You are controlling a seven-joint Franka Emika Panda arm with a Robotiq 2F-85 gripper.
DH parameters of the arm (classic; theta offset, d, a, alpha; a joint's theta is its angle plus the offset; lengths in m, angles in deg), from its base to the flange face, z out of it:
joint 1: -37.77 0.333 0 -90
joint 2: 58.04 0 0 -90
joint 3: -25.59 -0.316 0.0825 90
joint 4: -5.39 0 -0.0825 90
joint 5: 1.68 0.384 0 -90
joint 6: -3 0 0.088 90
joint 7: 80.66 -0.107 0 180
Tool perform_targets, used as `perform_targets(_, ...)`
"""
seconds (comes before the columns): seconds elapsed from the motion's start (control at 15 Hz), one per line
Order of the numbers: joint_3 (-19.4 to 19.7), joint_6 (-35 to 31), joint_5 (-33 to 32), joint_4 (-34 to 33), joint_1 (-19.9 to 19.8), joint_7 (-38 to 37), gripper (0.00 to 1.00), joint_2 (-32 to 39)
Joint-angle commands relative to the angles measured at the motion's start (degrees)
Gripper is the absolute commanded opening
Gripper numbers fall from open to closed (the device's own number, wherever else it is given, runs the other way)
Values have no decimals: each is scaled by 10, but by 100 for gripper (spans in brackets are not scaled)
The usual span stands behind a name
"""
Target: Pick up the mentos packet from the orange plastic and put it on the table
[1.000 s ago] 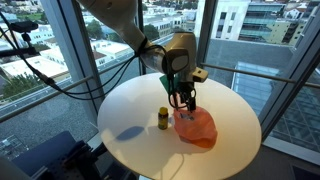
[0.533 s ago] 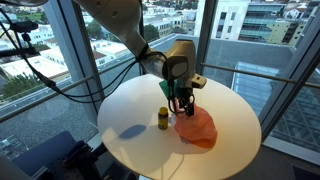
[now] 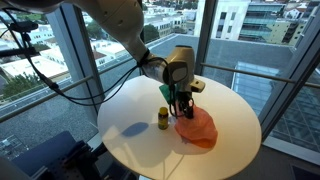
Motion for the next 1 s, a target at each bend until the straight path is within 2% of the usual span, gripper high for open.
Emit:
perform_targets(0.0, 12, -3, -10, -19, 11, -21, 77, 15)
perform_targets(0.13, 15, -6, -12, -21, 13, -23, 66, 18)
perform_targets(0.27, 18, -6, -12, -22, 15, -26, 47, 19)
perform_targets(0.53, 18, -8, -9, -15, 17, -26, 19, 7)
perform_targets(0.93, 18, -12, -9, 0, 19, -25, 19, -16)
